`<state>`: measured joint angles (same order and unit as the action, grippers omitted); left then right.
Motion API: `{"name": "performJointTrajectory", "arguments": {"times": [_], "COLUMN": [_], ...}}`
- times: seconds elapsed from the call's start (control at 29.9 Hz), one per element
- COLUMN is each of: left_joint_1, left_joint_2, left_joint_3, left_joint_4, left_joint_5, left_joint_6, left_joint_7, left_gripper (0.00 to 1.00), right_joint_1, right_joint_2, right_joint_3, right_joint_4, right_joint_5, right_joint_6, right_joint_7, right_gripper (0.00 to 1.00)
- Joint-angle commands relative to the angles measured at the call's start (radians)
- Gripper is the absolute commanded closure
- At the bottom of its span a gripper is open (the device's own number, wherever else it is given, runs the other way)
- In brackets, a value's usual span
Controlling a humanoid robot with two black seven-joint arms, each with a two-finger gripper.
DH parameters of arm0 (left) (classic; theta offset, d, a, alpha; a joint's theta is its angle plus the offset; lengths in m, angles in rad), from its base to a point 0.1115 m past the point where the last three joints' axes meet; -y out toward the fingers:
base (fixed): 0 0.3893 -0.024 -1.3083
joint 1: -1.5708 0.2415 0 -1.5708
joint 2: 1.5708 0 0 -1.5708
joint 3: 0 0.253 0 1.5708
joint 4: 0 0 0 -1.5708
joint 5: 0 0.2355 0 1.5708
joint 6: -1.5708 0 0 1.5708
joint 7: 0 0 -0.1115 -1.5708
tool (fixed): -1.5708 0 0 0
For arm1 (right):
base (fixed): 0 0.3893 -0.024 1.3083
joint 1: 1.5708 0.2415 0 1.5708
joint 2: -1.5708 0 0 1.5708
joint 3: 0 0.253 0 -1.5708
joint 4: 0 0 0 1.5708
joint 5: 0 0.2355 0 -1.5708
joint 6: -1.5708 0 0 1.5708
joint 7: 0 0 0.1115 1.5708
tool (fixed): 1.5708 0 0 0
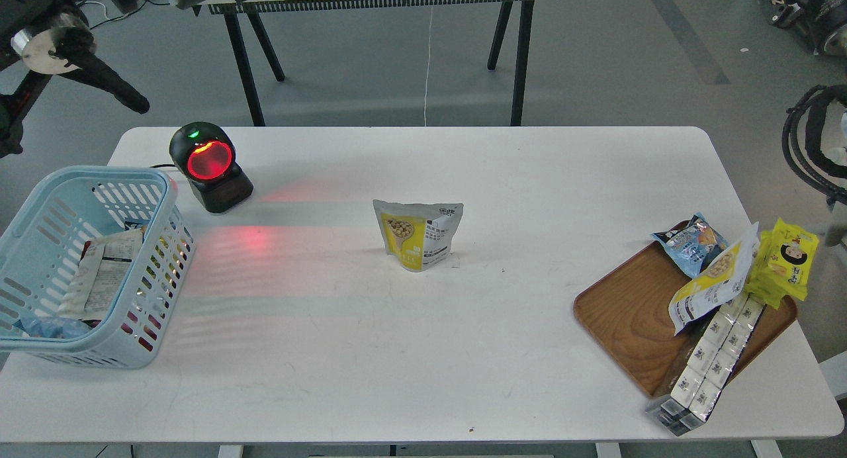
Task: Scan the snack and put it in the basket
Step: 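Reach the left gripper to the standing yellow pouch and grasp it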
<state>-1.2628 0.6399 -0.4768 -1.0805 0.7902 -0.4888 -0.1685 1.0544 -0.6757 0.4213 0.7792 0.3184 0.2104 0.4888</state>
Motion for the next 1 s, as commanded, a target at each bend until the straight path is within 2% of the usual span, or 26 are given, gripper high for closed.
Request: {"name": "performJointTrajectory", "arguments": {"times": [0.0, 0.07, 0.2, 0.27, 0.4, 0.57, 0.7, 0.87, 0.97], "left_joint_1": [-0.003, 0.0, 0.008, 0.013, 0.034, 0.054, 0.114, 0.171, 0.183], "left_joint_2": [-0.008, -0.009, -0.041, -0.075, -0.141, -0.206, -0.198, -0.209, -0.213], "left_joint_3": [0.004, 0.012, 0.014, 0.015, 0.056, 0.148, 0.217, 0.245, 0.259], "left_joint_4": [-0.1, -0.159, -0.274, -0.294, -0.302, -0.295, -0.28, -0.15, -0.087], "left_joint_5": [0.236, 0.358, 0.634, 0.754, 0.952, 1.193, 1.328, 1.392, 1.392], "left_joint_6": [0.0, 0.0, 0.0, 0.0, 0.0, 0.0, 0.0, 0.0, 0.07], "left_joint_7": [-0.038, -0.066, -0.097, -0.108, -0.144, -0.154, -0.157, -0.161, -0.189], "left_gripper": [0.06, 0.09, 0.1, 0.1, 0.09, 0.1, 0.1, 0.1, 0.1], "right_joint_1": [-0.097, -0.141, -0.198, -0.208, -0.211, -0.208, -0.189, -0.188, -0.192], "right_joint_2": [0.022, 0.057, 0.131, 0.136, 0.139, 0.162, 0.163, 0.166, 0.182], "right_joint_3": [0.141, 0.223, 0.379, 0.412, 0.401, 0.372, 0.356, 0.355, 0.352], "right_joint_4": [-0.015, -0.049, -0.123, -0.14, -0.135, -0.127, -0.109, -0.101, -0.101], "right_joint_5": [0.014, 0.016, 0.028, 0.028, 0.024, -0.002, -0.044, -0.059, -0.059], "right_joint_6": [0.04, 0.05, 0.063, 0.086, 0.124, 0.129, 0.149, 0.181, 0.182], "right_joint_7": [0.0, -0.022, -0.133, -0.153, -0.154, -0.147, -0.127, -0.118, -0.102], "right_gripper": [0.01, 0.01, 0.01, 0.01, 0.01, 0.01, 0.01, 0.01, 0.01]}}
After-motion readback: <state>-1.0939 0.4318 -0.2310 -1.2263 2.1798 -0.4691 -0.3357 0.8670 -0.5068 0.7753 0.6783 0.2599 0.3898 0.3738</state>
